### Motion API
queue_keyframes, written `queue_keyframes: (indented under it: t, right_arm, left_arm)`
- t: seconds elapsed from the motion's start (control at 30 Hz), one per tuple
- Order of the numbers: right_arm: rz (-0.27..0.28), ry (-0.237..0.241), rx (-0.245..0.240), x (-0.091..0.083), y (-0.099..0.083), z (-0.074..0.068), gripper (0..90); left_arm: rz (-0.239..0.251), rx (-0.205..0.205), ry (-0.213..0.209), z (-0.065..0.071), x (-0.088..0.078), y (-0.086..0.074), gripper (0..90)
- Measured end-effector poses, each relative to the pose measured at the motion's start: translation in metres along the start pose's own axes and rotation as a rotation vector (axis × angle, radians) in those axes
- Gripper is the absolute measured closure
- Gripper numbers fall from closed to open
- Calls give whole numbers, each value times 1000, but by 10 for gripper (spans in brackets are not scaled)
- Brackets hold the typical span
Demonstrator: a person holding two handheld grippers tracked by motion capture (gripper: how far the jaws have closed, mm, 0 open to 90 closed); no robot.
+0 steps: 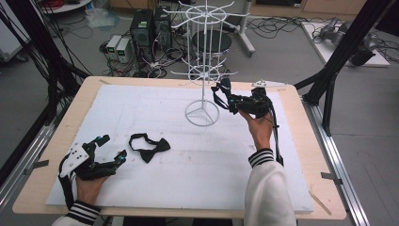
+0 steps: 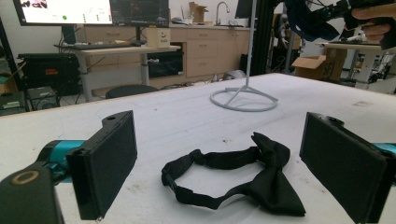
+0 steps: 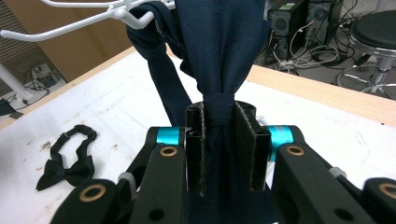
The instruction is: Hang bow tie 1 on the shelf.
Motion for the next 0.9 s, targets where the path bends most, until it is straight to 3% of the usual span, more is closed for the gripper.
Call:
queue_keyframes:
  t: [0.2,0.23,0.3,0.37,0.4,0.43,0.57,0.9]
  right_arm:
    - [1,0,-7,-1,0,0,728]
    - [3,5,-7,-1,1,-1,664]
    - [13,2,16,-1,1,-1,331]
    - [-26,-46,-2,-2,-3,0,107]
    - [-53,-64,-37,-3,-5,0,83]
    - [-43,-88,-70,-7,-6,-2,80]
    - [-58,-102,-76,-17,-12,-6,14]
    - [71,-107,-132,-57,-27,-27,13]
  left_arm:
    - [0,1,0,0,0,0,114]
    - [1,0,0,0,0,0,114]
    - [1,1,0,0,0,0,114]
    - [3,-2,0,0,0,0,114]
    - [1,1,0,0,0,0,114]
    - [1,0,0,0,0,0,114]
    - [2,-3,-1,0,0,0,114]
    - [2,-7,0,0,0,0,114]
Point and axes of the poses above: each handheld gripper's, and its own axes: x roughly forward along the jaws, y roughly out of its top, z roughly to its right, the point moved 9 cm from there along x, roughly forward along the jaws, and after that the axes turned 2 degrees about y, right-handed, at the moved point
